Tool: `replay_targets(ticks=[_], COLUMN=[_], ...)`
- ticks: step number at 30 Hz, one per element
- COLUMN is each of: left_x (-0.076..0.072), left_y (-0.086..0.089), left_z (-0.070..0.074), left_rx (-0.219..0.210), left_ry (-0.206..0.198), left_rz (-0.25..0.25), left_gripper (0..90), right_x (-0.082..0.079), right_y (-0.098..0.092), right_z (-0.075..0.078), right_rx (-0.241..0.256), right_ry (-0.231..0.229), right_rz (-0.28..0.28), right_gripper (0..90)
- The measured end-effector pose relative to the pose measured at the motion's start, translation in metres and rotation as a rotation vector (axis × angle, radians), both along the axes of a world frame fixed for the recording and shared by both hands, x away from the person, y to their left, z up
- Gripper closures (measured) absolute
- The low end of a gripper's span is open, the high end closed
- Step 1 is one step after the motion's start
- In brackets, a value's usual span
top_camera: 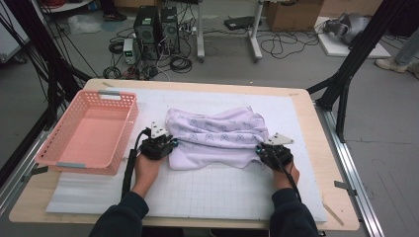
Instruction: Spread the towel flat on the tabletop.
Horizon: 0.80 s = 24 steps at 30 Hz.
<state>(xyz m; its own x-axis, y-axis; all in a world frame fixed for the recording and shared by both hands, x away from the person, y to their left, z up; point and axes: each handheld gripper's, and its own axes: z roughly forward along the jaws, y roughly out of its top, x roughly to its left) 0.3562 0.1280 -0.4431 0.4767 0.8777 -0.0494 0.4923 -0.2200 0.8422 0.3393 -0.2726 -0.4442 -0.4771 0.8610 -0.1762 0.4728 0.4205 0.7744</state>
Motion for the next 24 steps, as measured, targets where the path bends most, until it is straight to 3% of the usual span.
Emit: replay_targets(ticks=[1,3,5,9,15,17,20,24], left_x=[-0.004,-0.015,-0.028,-0.048,-0.065,-0.071,-0.075,-0.074], left_y=[0.003,0.010,0.017,0.033,0.036,0.037,0.035,0.025], left_z=[0.002,0.005,0.006,0.001,0.005,0.003,-0.001,-0.003], left_rx=[-0.030,-0.057,-0.082,-0.111,-0.192,-0.183,-0.192,-0.183], left_ry=[0.004,-0.001,-0.018,-0.012,0.002,0.011,0.035,0.047], left_rz=[-0.001,-0.035,-0.072,-0.119,-0.170,-0.193,-0.220,-0.244], left_gripper=[55.0,50.1,44.8,44.5,45.0,46.0,46.4,46.4], right_x=[-0.003,-0.013,-0.023,-0.043,-0.048,-0.050,-0.055,-0.061], right_y=[-0.003,-0.008,-0.012,-0.013,-0.009,-0.010,-0.014,-0.028], right_z=[0.004,0.012,0.017,0.017,-0.001,-0.007,-0.006,0.002], right_rx=[0.028,0.093,0.115,0.129,0.051,0.035,0.022,0.107], right_ry=[-0.013,-0.029,-0.047,-0.045,0.027,0.039,0.042,0.021], right_rz=[-0.001,0.016,0.033,0.058,0.074,0.071,0.057,0.022], right_gripper=[69.3,67.3,66.0,64.1,63.3,62.8,60.9,61.0])
